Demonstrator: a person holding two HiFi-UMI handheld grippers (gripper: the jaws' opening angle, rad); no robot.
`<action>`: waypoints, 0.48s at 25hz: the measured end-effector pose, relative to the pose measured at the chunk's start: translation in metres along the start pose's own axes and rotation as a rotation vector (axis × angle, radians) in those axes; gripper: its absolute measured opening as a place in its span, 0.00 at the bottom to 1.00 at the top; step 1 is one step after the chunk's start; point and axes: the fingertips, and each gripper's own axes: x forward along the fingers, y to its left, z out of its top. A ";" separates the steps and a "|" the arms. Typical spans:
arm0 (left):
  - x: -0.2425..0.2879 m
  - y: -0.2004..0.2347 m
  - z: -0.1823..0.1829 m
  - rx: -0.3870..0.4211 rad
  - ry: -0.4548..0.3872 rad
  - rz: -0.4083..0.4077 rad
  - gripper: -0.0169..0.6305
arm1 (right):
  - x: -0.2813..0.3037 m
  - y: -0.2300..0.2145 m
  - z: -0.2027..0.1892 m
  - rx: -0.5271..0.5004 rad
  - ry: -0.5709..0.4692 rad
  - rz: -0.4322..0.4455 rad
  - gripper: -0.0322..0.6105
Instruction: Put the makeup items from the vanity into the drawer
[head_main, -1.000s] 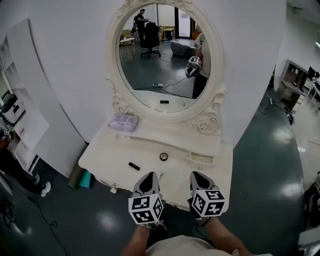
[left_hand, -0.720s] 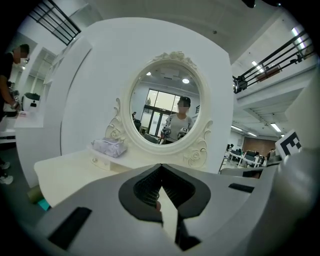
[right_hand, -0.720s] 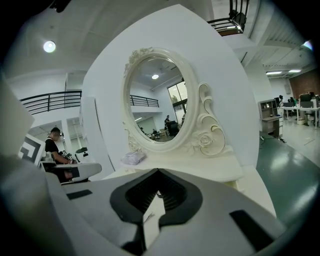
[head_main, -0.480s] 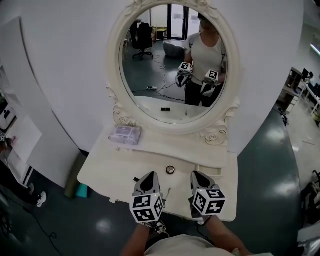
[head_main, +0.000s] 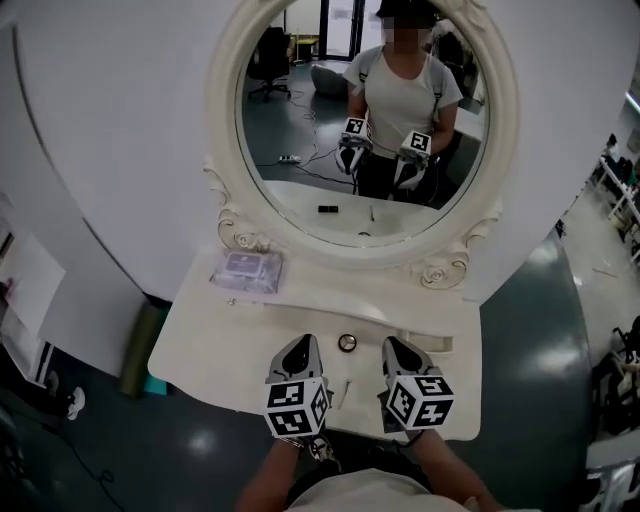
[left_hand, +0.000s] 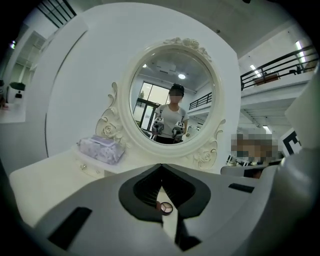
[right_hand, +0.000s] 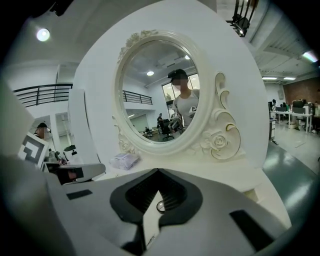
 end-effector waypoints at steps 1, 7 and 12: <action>0.002 0.000 -0.005 -0.003 0.015 -0.001 0.03 | 0.001 -0.002 -0.003 0.006 0.010 -0.007 0.08; 0.011 0.004 -0.029 -0.033 0.068 0.029 0.03 | 0.012 -0.011 -0.018 0.019 0.053 0.004 0.08; 0.014 0.007 -0.036 -0.036 0.079 0.060 0.03 | 0.020 -0.013 -0.021 0.018 0.066 0.040 0.08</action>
